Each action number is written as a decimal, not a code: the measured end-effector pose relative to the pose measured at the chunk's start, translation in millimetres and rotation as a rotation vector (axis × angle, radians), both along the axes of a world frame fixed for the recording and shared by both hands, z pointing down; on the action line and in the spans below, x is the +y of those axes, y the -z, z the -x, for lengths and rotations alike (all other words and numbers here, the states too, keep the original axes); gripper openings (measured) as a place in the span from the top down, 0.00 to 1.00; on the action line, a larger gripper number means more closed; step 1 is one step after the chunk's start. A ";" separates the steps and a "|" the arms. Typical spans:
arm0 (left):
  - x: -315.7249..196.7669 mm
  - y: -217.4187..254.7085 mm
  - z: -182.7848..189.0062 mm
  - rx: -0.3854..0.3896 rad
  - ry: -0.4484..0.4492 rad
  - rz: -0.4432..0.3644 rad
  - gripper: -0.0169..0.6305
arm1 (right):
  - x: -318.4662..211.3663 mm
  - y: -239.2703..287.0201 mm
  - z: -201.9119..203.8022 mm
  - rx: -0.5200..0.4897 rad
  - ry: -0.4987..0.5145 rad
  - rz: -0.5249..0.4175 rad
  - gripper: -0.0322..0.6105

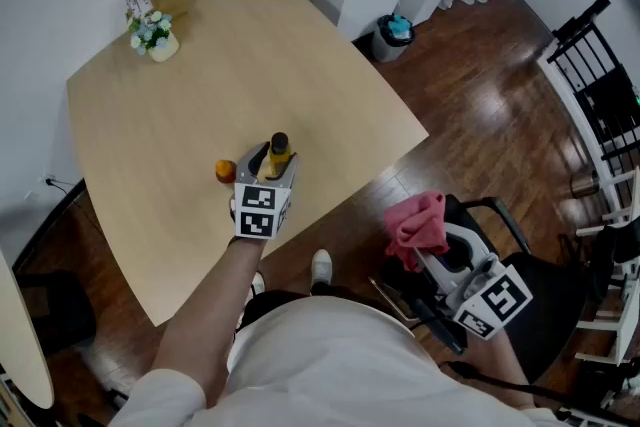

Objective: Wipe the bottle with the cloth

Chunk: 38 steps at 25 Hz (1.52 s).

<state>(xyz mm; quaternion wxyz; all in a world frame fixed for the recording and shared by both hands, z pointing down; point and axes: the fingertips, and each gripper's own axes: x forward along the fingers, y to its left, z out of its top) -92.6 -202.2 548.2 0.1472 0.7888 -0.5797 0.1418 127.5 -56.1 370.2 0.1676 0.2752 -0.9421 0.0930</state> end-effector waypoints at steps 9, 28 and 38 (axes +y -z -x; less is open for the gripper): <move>-14.3 -18.4 10.3 -0.064 0.049 -0.032 0.74 | -15.7 -19.1 -21.8 0.014 0.015 -0.002 0.81; 27.1 90.8 -36.2 -0.093 -0.208 -0.092 0.74 | -69.5 43.4 144.9 0.004 0.385 -0.176 0.81; 65.2 99.0 -53.0 -0.168 -0.306 -0.109 0.74 | -52.4 23.9 194.9 0.123 0.501 -0.160 0.81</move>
